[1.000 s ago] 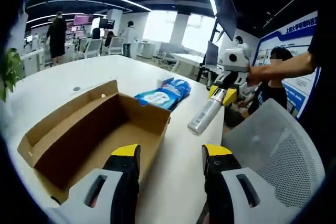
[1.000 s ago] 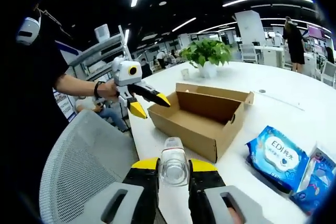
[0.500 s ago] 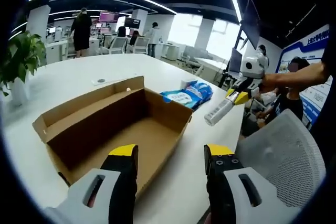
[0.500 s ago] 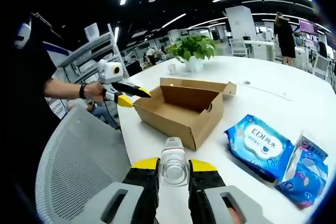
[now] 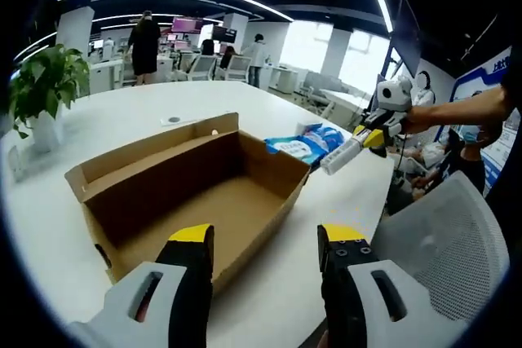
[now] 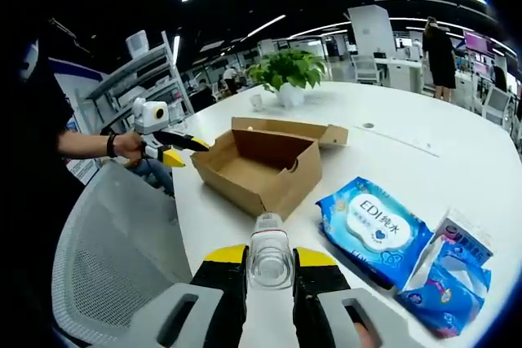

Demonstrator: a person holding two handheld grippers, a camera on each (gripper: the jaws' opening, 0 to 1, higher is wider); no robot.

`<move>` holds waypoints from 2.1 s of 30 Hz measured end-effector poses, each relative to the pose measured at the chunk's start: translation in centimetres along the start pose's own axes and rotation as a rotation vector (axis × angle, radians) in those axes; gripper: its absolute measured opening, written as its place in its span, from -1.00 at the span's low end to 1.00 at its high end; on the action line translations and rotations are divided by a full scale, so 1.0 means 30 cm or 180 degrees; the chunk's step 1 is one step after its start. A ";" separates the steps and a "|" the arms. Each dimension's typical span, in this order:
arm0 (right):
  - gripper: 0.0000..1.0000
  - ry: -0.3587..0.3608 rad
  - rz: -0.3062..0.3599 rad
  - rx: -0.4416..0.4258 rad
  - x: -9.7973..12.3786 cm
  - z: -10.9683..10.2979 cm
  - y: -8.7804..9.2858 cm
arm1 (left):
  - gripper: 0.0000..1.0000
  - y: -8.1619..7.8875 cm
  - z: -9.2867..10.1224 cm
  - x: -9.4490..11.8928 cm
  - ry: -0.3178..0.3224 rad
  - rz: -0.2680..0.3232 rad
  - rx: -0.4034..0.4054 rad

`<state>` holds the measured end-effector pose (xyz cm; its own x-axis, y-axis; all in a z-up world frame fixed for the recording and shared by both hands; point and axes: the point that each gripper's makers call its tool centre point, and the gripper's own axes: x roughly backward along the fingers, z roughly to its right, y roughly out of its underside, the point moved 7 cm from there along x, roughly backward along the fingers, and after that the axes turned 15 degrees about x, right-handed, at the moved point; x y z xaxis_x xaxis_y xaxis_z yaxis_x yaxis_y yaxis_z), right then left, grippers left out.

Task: Operate the shoe box by opening the lid, removing the specified soft item, and placing it in the target area until the item is outside and the box remains undamaged.

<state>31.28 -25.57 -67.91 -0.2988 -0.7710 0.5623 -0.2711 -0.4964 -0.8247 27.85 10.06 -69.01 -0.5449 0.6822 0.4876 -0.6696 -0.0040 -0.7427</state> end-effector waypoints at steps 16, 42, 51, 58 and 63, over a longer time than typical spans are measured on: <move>-0.68 -0.0115 -0.0459 0.0521 0.024 0.232 -0.075 | 0.03 0.000 0.006 0.037 -0.0205 0.0130 0.0136; -0.67 -0.0344 -0.1527 0.1618 -0.008 0.619 -0.221 | -0.01 -0.008 -0.060 0.059 -0.0420 0.0210 0.0197; -0.67 -0.0472 -0.1854 0.1902 -0.066 0.669 -0.212 | -0.02 0.000 -0.075 0.050 -0.0448 0.0137 0.0138; -0.67 -0.0577 -0.2075 0.1976 -0.105 0.686 -0.171 | -0.01 0.003 -0.083 0.048 -0.0451 0.0137 0.0150; -0.67 -0.0554 -0.2200 0.1960 -0.125 0.709 -0.142 | -0.01 0.003 -0.078 0.045 -0.0435 0.0137 0.0140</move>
<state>53.02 -29.05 -67.80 -0.0979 -0.2507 0.9631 0.2093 -0.9513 -0.2263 28.22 12.69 -69.49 -0.6352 0.5748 0.5159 -0.6640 -0.0652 -0.7449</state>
